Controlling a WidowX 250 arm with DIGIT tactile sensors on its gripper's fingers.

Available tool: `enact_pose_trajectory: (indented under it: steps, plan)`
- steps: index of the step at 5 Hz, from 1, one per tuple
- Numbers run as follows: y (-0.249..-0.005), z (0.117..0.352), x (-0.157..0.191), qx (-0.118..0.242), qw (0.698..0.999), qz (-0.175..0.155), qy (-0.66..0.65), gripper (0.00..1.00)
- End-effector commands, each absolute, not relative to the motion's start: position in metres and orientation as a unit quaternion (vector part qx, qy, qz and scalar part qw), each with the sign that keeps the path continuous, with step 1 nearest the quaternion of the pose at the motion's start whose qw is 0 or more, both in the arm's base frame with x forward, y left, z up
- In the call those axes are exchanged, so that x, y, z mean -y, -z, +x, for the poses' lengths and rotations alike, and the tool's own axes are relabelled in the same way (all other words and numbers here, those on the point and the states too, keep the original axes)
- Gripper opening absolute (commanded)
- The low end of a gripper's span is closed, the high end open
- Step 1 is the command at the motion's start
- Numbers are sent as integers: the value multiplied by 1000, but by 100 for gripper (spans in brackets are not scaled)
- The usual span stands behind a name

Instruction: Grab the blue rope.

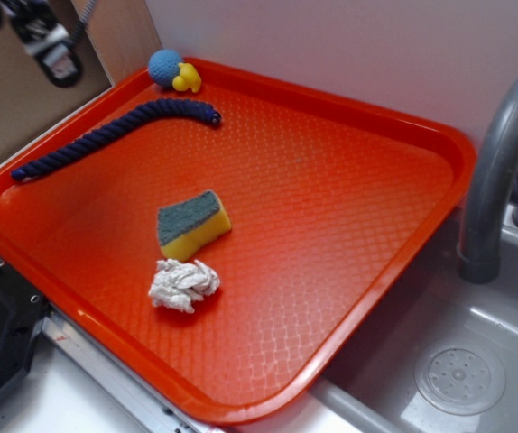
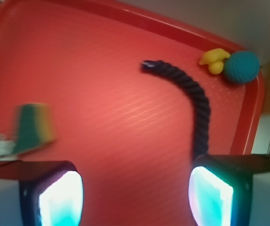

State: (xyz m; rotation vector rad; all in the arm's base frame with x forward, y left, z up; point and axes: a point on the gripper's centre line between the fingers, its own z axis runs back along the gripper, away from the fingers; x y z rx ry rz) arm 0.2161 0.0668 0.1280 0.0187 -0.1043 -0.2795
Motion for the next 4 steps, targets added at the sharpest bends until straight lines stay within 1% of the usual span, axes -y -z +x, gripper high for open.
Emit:
enact_pose_trajectory:
  steps: [1, 2, 4]
  plan:
    - [-86, 271, -116, 41, 990, 46, 124, 100]
    - [-69, 284, -129, 21, 991, 60, 118, 100]
    - [-36, 290, -135, -21, 991, 65, 119, 100]
